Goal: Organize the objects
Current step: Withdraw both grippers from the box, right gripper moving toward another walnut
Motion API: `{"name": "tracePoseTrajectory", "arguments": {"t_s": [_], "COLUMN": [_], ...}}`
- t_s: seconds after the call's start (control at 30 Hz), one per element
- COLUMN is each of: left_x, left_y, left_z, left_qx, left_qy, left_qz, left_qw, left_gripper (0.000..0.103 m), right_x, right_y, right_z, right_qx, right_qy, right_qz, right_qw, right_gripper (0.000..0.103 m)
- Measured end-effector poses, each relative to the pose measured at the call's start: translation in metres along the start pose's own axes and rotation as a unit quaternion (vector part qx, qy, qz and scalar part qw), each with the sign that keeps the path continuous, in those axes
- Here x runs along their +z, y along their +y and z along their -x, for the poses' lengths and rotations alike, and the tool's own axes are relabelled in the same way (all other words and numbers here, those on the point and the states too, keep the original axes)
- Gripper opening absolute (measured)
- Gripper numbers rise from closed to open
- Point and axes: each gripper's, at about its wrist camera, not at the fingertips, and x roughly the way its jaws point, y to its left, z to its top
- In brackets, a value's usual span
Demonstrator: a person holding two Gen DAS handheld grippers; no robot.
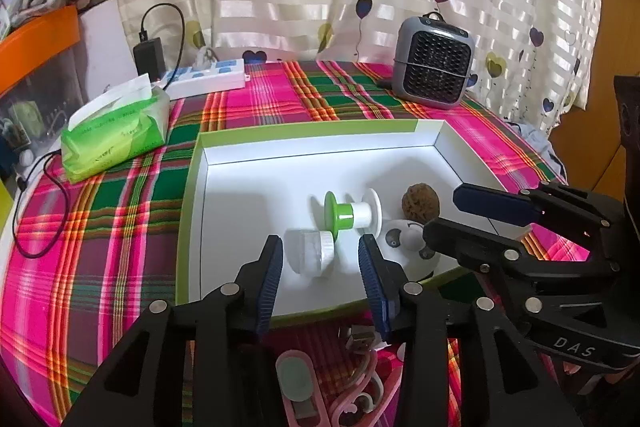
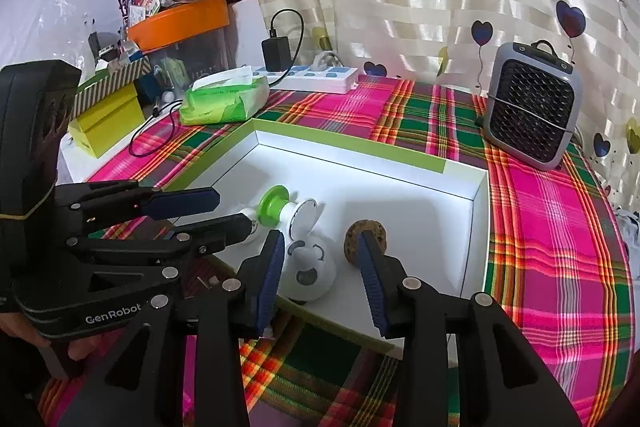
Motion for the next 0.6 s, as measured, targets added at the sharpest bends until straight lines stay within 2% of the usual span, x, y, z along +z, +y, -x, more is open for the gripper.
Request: {"name": "tracePoseTrajectory", "arguments": {"t_s": [0.6], "left_x": [-0.006], "left_y": [-0.008], "left_z": [0.023], "left_qx": [0.005], "left_qy": [-0.021], "left_qz": [-0.005], "left_qw": [0.9997], "left_gripper": [0.039], "right_x": [-0.01], "right_y": [0.001], "right_z": [0.02], "right_qx": [0.004], "right_qy": [-0.018], "right_qz": [-0.007], "right_qw": [1.0], "right_gripper": [0.04]}}
